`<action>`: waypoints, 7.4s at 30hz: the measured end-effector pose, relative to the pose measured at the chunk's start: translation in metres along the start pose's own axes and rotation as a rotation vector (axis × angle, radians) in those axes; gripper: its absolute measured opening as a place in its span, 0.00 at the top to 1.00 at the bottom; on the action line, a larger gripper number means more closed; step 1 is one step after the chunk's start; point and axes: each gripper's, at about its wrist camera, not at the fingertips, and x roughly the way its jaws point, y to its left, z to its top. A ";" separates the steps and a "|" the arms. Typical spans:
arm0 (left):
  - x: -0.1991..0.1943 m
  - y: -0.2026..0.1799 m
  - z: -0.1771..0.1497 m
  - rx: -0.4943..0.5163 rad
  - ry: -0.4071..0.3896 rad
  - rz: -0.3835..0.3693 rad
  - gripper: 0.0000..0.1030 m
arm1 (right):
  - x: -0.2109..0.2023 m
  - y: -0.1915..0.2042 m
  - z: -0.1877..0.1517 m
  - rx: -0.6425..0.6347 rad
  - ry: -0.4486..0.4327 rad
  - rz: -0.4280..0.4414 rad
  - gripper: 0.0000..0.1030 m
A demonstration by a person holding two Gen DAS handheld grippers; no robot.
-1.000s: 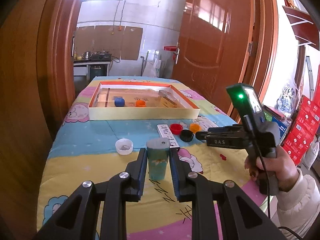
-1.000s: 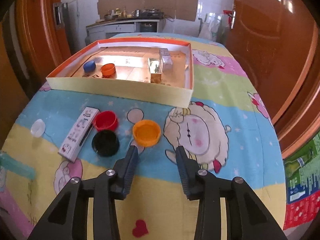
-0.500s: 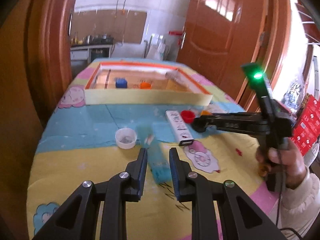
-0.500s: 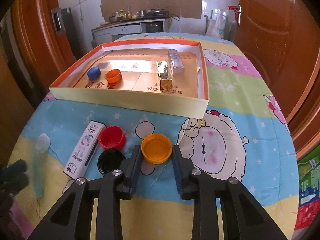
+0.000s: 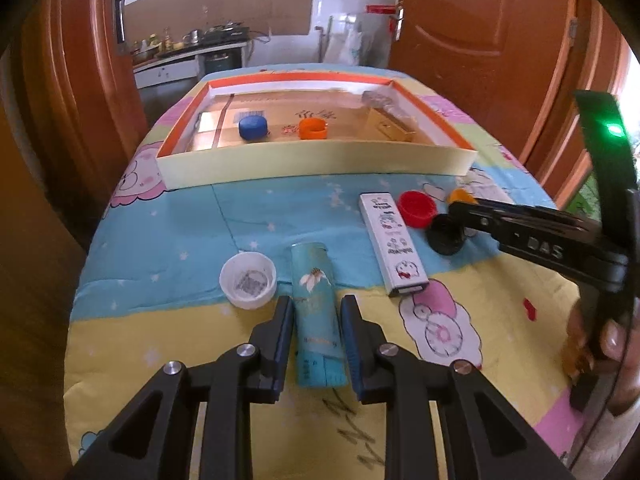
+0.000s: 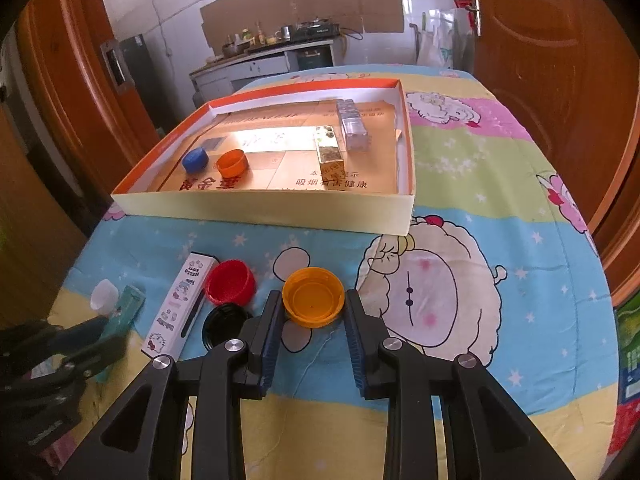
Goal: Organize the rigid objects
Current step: 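Grasp the orange cap with the right gripper while the left holds the teal tube, then carry the teal tube and orange cap into the cardboard tray with both grippers, then open both grippers to release the tube and cap inside the tray, then withdraw both open grippers from the tray back over the table, then grasp the small white plastic cup with the left gripper while the right moves toward the black cap, then grasp the black cap with the right gripper while the left holds the white cup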
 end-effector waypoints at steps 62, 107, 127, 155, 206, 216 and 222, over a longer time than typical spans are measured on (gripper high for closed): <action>0.033 0.056 0.195 -0.008 -0.129 -0.014 0.78 | 0.024 0.050 0.174 -0.195 -0.116 -0.023 0.71; 0.137 0.102 0.207 -0.138 0.005 -0.108 0.64 | 0.133 0.035 0.159 -0.229 0.088 0.005 0.53; 0.034 0.096 0.195 -0.163 -0.248 -0.037 0.40 | 0.073 0.042 0.172 -0.158 -0.075 0.062 0.45; -0.106 0.034 0.039 -0.055 -0.507 0.188 0.40 | -0.100 0.058 0.015 0.000 -0.323 -0.071 0.45; 0.011 0.039 0.013 -0.011 -0.031 0.102 0.49 | -0.049 0.031 -0.046 0.051 -0.139 -0.054 0.45; -0.007 0.043 0.007 -0.030 -0.110 0.058 0.71 | -0.042 0.032 -0.042 0.026 -0.103 -0.065 0.45; -0.012 0.043 0.003 -0.022 -0.111 0.045 0.71 | -0.026 0.053 -0.033 -0.082 -0.033 -0.100 0.45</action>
